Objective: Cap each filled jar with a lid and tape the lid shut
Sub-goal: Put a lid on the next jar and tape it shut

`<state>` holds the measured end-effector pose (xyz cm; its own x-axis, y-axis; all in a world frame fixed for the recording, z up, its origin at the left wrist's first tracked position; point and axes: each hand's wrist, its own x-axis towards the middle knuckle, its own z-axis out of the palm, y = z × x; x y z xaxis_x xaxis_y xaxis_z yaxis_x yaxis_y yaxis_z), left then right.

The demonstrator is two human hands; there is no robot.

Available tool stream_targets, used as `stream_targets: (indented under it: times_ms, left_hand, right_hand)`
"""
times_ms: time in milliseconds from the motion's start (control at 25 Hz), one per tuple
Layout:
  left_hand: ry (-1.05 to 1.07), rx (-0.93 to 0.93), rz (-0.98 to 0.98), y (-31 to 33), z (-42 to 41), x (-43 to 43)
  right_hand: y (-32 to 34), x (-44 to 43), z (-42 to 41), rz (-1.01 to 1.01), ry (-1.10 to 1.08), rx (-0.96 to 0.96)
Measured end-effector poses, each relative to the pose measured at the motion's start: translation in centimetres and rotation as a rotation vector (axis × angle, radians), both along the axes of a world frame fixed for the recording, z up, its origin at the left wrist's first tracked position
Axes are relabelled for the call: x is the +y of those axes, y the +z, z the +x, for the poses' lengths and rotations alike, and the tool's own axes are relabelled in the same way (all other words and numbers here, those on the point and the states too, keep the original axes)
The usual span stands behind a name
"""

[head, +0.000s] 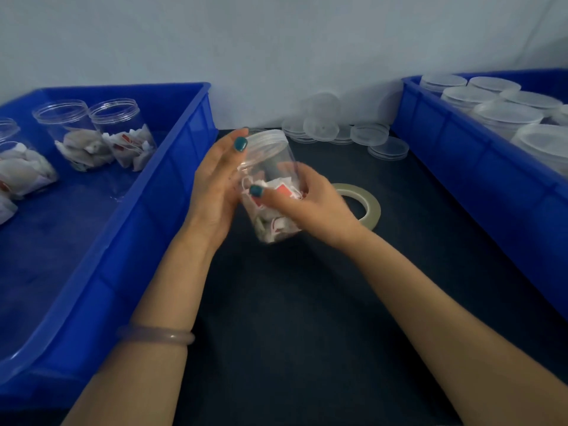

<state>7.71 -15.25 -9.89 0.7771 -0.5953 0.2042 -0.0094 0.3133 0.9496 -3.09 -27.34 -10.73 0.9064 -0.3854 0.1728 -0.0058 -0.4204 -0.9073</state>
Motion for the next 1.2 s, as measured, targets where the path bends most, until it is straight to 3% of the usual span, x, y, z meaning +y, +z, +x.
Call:
stream_targets:
  times_ms: [80, 120, 400, 480, 520, 640, 720, 880, 1040, 1120, 1200]
  left_hand:
    - [0.024, -0.042, 0.061, 0.1, -0.1, 0.0]
    - [0.030, -0.066, 0.097, 0.0, 0.0, -0.1]
    - [0.100, -0.243, 0.237, -0.5, -0.2, -0.3]
    - [0.150, -0.316, 0.257, -0.4, -0.2, -0.4]
    - [0.184, -0.343, 0.260, -0.3, -0.3, -0.5]
    - [0.300, -0.381, 0.233, -0.1, -0.3, -0.3]
    - [0.340, -0.404, 0.247, -0.2, -0.2, -0.5]
    - [0.392, -0.554, 0.369, -0.4, -0.4, -2.3]
    - [0.428, -0.789, 0.427, -0.4, -0.9, -4.3]
    - [0.567, -1.030, 0.535, -0.6, -0.8, -4.6]
    - [0.714, -1.361, 0.579, -1.0, -1.4, -4.8]
  right_hand:
    - [-0.2, 0.1, -0.3, -0.520, -0.167, -0.004]
    - [-0.2, 0.0, -0.3, -0.626, -0.174, -0.017]
    - [-0.8, -2.0, 0.0, -0.315, 0.073, -0.018]
    - [-0.9, -2.7, 0.0, -0.204, 0.208, 0.071]
    - [-1.0, -3.3, -0.1, -0.249, 0.248, 0.159]
    - [-0.8, -5.3, -0.8, -0.671, 0.199, 0.526]
    - [-0.7, -6.5, -1.2, -0.732, 0.117, 0.674]
    - [-0.6, -8.1, -1.1, -0.712, 0.031, 0.667]
    - [-0.8, -8.2, -0.9, -0.847, -0.076, 0.598]
    - [-1.1, -7.6, -0.4, -0.584, -0.247, 0.392]
    - [-0.7, -6.2, 0.2, 0.007, -0.332, 0.064]
